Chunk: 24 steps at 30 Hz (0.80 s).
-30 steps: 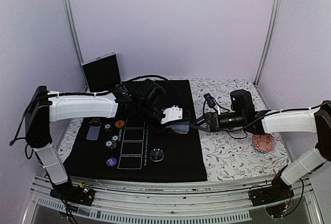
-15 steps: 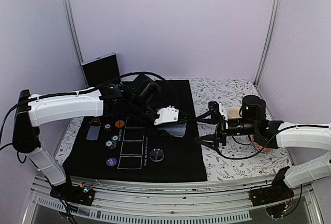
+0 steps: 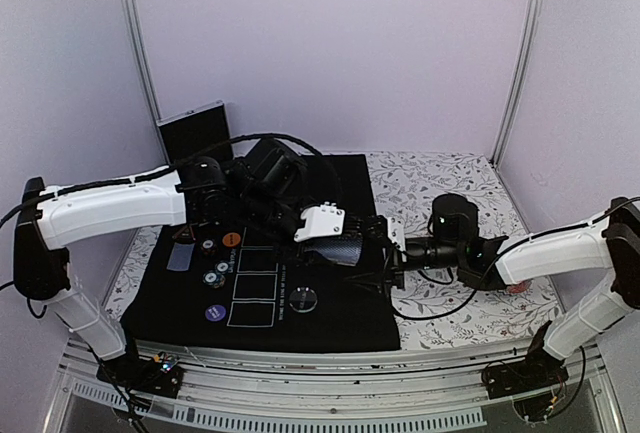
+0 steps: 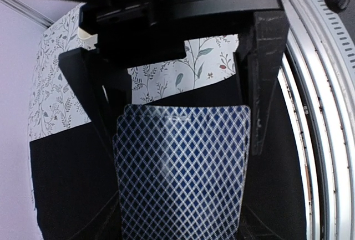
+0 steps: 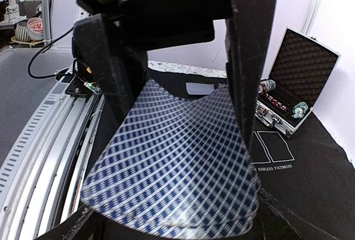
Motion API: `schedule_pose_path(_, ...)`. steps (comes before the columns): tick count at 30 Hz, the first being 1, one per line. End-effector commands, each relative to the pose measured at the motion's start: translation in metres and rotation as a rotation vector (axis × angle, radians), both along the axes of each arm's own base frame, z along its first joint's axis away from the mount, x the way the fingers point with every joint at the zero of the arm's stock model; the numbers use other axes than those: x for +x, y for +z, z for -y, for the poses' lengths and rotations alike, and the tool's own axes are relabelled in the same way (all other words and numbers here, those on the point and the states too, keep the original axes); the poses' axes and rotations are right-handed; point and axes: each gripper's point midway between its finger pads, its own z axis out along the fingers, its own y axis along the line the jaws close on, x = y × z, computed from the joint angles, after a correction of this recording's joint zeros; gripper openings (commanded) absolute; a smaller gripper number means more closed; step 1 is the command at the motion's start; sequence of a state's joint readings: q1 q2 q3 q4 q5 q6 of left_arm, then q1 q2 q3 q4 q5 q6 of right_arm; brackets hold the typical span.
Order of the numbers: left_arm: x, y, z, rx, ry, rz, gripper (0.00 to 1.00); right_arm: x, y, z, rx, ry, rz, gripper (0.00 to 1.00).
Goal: Distribute texas hold em gaming equipment
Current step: Pass from the left arm to the right
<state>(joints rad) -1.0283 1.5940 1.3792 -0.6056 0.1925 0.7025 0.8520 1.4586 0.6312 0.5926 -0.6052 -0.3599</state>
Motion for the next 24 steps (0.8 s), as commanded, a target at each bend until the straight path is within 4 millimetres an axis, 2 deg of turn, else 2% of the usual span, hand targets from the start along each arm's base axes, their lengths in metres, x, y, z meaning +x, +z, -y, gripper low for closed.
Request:
schedule_pose_path(1,-0.003,0.02,0.004,-0.036,0.001,0.022,0.54,0.015,0.019,-0.013,0.062,-0.027,0.026,0.86)
schedule_pose_path(6,-0.002,0.018,0.004,-0.031,0.006,0.023,0.54,0.018,0.02,-0.02,0.069,-0.02,-0.003,0.77)
schedule_pose_path(12,-0.001,0.015,0.005,-0.023,0.01,0.022,0.53,0.018,0.023,-0.021,0.087,-0.016,0.001,0.6)
schedule_pose_path(14,-0.001,0.014,0.005,-0.02,0.012,0.021,0.53,0.017,0.022,-0.021,0.088,-0.008,-0.001,0.6)
schedule_pose_path(20,0.003,0.011,0.005,-0.008,0.029,0.026,0.53,0.011,0.026,-0.021,0.101,0.017,0.013,0.67)
schedule_pose_path(24,0.002,0.01,0.005,-0.01,0.026,0.02,0.54,0.008,0.031,-0.021,0.123,0.039,0.014,0.66)
